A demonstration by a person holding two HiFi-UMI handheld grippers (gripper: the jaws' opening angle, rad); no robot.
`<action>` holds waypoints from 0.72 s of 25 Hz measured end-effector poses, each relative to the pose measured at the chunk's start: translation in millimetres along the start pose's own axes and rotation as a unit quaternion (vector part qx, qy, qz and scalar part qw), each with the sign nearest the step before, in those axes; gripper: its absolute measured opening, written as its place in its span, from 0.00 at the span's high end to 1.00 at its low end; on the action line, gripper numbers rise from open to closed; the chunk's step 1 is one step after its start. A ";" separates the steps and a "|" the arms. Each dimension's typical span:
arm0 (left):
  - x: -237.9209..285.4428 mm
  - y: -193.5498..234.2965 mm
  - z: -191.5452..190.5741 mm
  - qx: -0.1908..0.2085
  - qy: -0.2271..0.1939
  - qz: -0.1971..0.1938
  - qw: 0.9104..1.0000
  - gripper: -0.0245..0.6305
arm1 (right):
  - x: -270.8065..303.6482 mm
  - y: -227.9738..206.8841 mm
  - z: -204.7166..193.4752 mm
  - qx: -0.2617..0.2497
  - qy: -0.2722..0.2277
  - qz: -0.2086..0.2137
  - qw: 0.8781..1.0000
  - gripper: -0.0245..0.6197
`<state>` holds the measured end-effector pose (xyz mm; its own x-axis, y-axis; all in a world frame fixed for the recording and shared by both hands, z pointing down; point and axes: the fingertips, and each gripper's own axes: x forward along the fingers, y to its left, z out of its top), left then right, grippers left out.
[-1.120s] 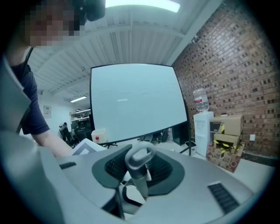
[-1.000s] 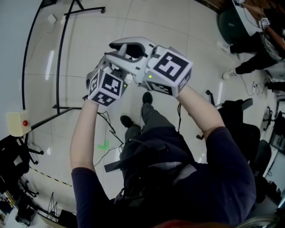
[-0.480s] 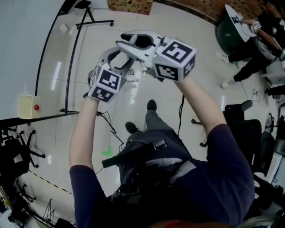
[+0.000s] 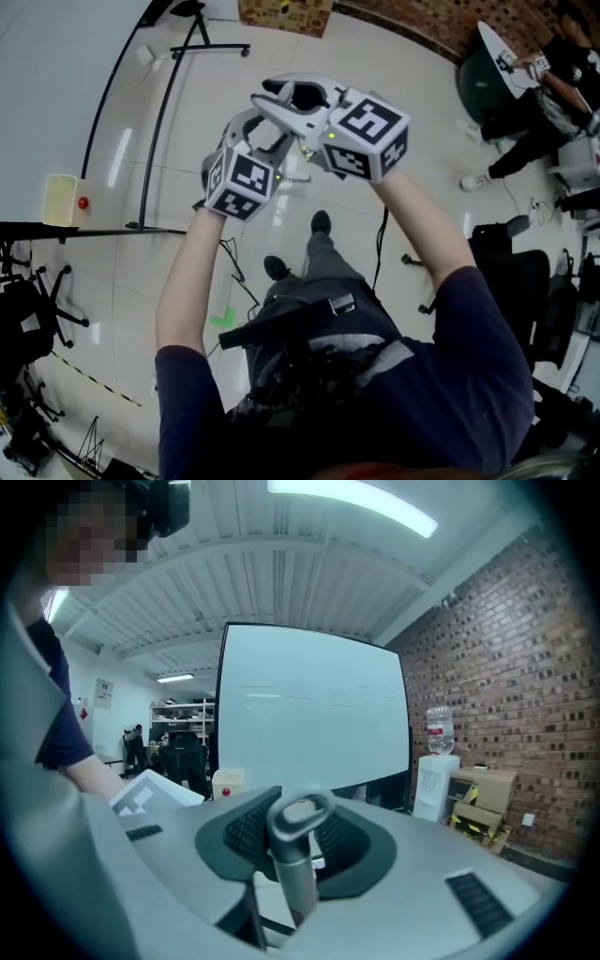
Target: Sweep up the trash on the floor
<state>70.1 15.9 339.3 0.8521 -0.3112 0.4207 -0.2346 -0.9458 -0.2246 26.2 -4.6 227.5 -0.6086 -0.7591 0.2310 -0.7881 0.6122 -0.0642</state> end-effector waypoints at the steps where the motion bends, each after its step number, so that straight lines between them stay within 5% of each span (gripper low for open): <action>1: 1.1 -2.3 1.9 -0.001 -0.007 -0.001 1.000 0.66 | -1.3 2.0 0.4 -0.002 0.001 -0.006 1.000 0.76; 6: 19.2 -23.5 15.3 0.009 -0.034 -0.028 0.999 0.78 | -19.2 -9.9 -1.8 -0.001 0.002 -0.045 0.999 0.76; 13: 79.0 -33.9 46.5 -0.013 -0.059 -0.069 0.996 0.80 | -58.9 -69.2 -4.4 0.003 -0.018 -0.066 0.998 0.75; 18: 126.8 -37.7 63.0 0.024 -0.039 -0.114 0.992 0.80 | -87.0 -111.4 -4.3 -0.083 -0.039 -0.033 0.995 0.68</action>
<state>216.5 17.9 345.7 0.9142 -0.0800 0.3973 -0.0104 -0.9846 -0.1743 167.3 -5.8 218.7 -0.5663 -0.8097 0.1538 -0.8041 0.5838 0.1124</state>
